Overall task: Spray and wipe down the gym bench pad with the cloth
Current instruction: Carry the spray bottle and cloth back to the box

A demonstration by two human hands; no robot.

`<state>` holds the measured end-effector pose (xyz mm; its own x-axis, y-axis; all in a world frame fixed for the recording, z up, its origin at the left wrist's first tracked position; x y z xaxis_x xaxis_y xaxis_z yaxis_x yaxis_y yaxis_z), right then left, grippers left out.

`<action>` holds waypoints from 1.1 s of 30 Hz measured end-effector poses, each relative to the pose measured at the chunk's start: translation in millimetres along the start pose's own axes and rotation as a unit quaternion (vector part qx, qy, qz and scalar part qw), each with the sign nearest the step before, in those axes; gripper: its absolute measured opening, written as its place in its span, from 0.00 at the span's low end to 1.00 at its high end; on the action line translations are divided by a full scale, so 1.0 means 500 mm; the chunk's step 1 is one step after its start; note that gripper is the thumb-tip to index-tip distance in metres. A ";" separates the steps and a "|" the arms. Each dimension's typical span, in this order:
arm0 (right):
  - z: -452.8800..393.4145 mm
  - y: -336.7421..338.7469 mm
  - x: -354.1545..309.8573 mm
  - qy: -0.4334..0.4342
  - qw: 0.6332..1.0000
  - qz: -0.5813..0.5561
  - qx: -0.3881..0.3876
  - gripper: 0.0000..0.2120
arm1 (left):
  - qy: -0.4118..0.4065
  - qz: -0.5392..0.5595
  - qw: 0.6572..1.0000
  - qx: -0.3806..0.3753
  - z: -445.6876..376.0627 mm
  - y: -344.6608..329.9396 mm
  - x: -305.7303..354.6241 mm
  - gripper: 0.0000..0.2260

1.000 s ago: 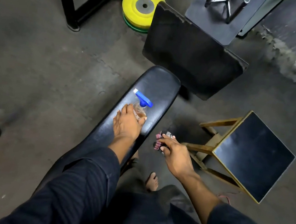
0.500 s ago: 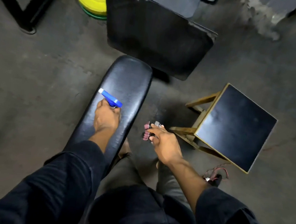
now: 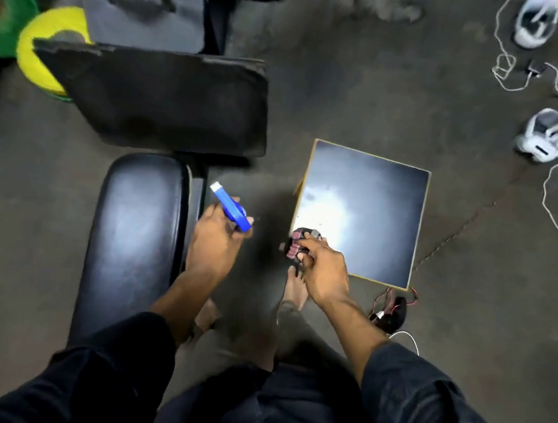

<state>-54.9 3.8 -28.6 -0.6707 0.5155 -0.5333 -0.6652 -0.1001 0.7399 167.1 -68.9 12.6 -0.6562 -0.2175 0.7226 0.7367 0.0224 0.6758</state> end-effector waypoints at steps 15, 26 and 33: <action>-0.194 0.108 0.230 -0.135 0.988 -0.058 0.036 0.14 | -0.103 -0.071 0.972 -0.201 -0.031 -0.277 0.297 0.16; -0.185 0.043 0.253 -0.015 0.979 0.161 -0.124 0.31 | -0.074 -0.123 0.971 -0.190 -0.040 -0.302 0.287 0.15; -0.188 0.065 0.217 0.045 0.983 0.159 -0.083 0.27 | -0.024 -0.085 0.985 -0.149 -0.033 -0.303 0.248 0.30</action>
Point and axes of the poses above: each hand's wrist, its own z-axis away from the middle knuckle, its own y-axis out of the back of the hand, x = y × z, the point moved 8 cm from there along -z, towards the middle knuckle, and after that the axes turned 14 degrees about x, right-handed, at the moved point
